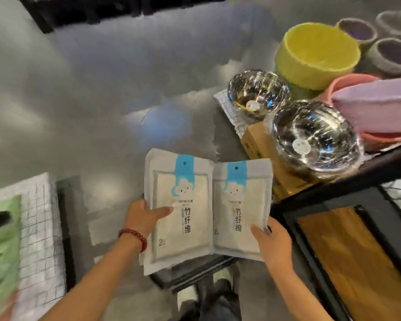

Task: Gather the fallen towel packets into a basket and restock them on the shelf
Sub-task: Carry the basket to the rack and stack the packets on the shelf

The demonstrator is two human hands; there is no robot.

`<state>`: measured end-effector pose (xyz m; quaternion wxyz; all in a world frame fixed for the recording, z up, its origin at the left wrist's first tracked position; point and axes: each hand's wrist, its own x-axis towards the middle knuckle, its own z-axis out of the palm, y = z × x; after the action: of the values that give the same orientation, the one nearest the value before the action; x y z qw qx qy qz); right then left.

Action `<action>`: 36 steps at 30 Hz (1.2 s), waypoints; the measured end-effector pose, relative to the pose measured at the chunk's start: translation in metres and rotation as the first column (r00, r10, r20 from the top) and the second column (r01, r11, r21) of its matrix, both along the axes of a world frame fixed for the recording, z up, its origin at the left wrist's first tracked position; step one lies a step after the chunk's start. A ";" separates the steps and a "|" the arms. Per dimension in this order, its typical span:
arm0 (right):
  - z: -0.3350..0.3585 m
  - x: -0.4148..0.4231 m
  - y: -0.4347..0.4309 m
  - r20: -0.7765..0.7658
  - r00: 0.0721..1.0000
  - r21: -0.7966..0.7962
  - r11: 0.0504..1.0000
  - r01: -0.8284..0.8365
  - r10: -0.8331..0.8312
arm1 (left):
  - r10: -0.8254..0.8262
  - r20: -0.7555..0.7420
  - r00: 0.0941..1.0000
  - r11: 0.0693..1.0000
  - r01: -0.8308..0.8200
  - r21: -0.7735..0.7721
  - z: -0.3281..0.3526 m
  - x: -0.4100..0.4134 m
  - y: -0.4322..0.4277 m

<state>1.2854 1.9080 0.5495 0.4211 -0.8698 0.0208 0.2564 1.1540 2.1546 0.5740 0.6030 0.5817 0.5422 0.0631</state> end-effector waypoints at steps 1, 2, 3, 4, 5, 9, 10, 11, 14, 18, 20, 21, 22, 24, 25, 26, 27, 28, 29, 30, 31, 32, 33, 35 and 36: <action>0.026 0.001 -0.009 0.020 0.999 0.036 0.999 0.039 -0.039 | -0.037 0.029 0.999 0.999 0.036 0.034 0.025 0.006 0.000; 0.053 0.002 -0.019 0.040 0.996 0.076 0.994 0.080 -0.083 | -0.075 0.061 0.995 0.996 0.071 0.061 0.050 0.012 -0.001; 0.078 0.003 -0.032 0.066 0.990 0.111 0.987 0.117 -0.125 | -0.112 0.093 0.989 0.991 0.105 0.083 0.073 0.018 -0.005; 0.101 0.001 -0.046 0.095 0.981 0.139 0.978 0.154 -0.168 | -0.150 0.119 0.981 0.985 0.138 0.105 0.095 0.024 -0.009; 0.123 -0.002 -0.062 0.121 0.969 0.163 0.967 0.194 -0.215 | -0.186 0.139 0.973 0.978 0.170 0.122 0.115 0.030 -0.015; 0.193 -0.010 -0.128 0.195 0.887 0.310 0.885 0.348 -0.418 | -0.298 0.278 0.913 0.955 0.286 0.082 0.177 0.072 -0.042; 0.208 -0.008 -0.146 0.217 0.857 0.337 0.860 0.383 -0.467 | -0.333 0.310 0.890 0.942 0.324 0.083 0.191 0.089 -0.051; 0.222 -0.005 -0.164 0.237 0.826 0.356 0.837 0.416 -0.512 | -0.368 0.348 0.862 0.928 0.361 0.090 0.203 0.107 -0.063; 0.258 0.011 -0.219 0.286 0.724 0.431 0.759 0.488 -0.628 | -0.463 0.469 0.752 0.875 0.471 0.109 0.239 0.170 -0.109; 0.287 0.049 -0.294 0.351 0.600 0.484 0.687 0.542 -0.719 | -0.586 0.558 0.588 0.773 0.612 0.167 0.273 0.260 -0.191; 0.293 0.075 -0.334 0.385 0.532 0.474 0.657 0.587 -0.754 | -0.619 0.581 0.528 0.730 0.659 0.179 0.283 0.302 -0.239; 0.296 0.087 -0.353 0.394 0.506 0.471 0.641 0.606 -0.767 | -0.624 0.597 0.503 0.715 0.675 0.179 0.286 0.322 -0.264; 0.299 0.100 -0.372 0.404 0.476 0.478 0.624 0.619 -0.781 | -0.626 0.611 0.485 0.703 0.689 0.174 0.288 0.342 -0.289; 0.300 0.120 -0.408 0.420 0.405 0.480 0.578 0.660 -0.812 | -0.638 0.619 0.458 0.673 0.722 0.160 0.292 0.377 -0.339; 0.299 0.129 -0.426 0.422 0.375 0.465 0.553 0.692 -0.825 | -0.645 0.626 0.439 0.656 0.737 0.160 0.292 0.393 -0.362; 0.298 0.139 -0.443 0.425 0.350 0.438 0.528 0.728 -0.835 | -0.650 0.634 0.419 0.643 0.748 0.165 0.292 0.409 -0.385; 0.298 0.148 -0.459 0.428 0.330 0.410 0.506 0.759 -0.842 | -0.645 0.642 0.414 0.642 0.749 0.163 0.292 0.424 -0.405; 0.298 0.158 -0.473 0.431 0.307 0.393 0.483 0.783 -0.849 | -0.640 0.646 0.415 0.645 0.748 0.158 0.293 0.440 -0.424; 0.299 0.168 -0.485 0.431 0.284 0.387 0.459 0.799 -0.857 | -0.639 0.648 0.415 0.641 0.752 0.150 0.295 0.455 -0.441; 0.301 0.178 -0.494 0.433 0.255 0.384 0.433 0.815 -0.865 | -0.649 0.646 0.401 0.625 0.766 0.153 0.296 0.469 -0.457; 0.303 0.187 -0.501 0.437 0.229 0.382 0.410 0.828 -0.870 | -0.662 0.647 0.379 0.602 0.783 0.157 0.297 0.482 -0.472; 0.305 0.196 -0.507 0.443 0.205 0.380 0.390 0.839 -0.873 | -0.677 0.641 0.363 0.581 0.797 0.163 0.297 0.495 -0.485; 0.306 0.205 -0.511 0.445 0.189 0.378 0.375 0.847 -0.875 | -0.687 0.635 0.353 0.569 0.805 0.168 0.296 0.507 -0.496; 0.304 0.223 -0.518 0.440 0.171 0.364 0.349 0.863 -0.882 | -0.720 0.616 0.321 0.538 0.819 0.202 0.295 0.533 -0.514; 0.302 0.231 -0.520 0.441 0.162 0.348 0.335 0.876 -0.883 | -0.739 0.603 0.300 0.516 0.827 0.221 0.294 0.547 -0.521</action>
<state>1.5165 1.3883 0.8514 0.4802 -0.7238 0.3920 -0.3032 1.7011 1.6334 0.8680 0.7354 0.6709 -0.0458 -0.0837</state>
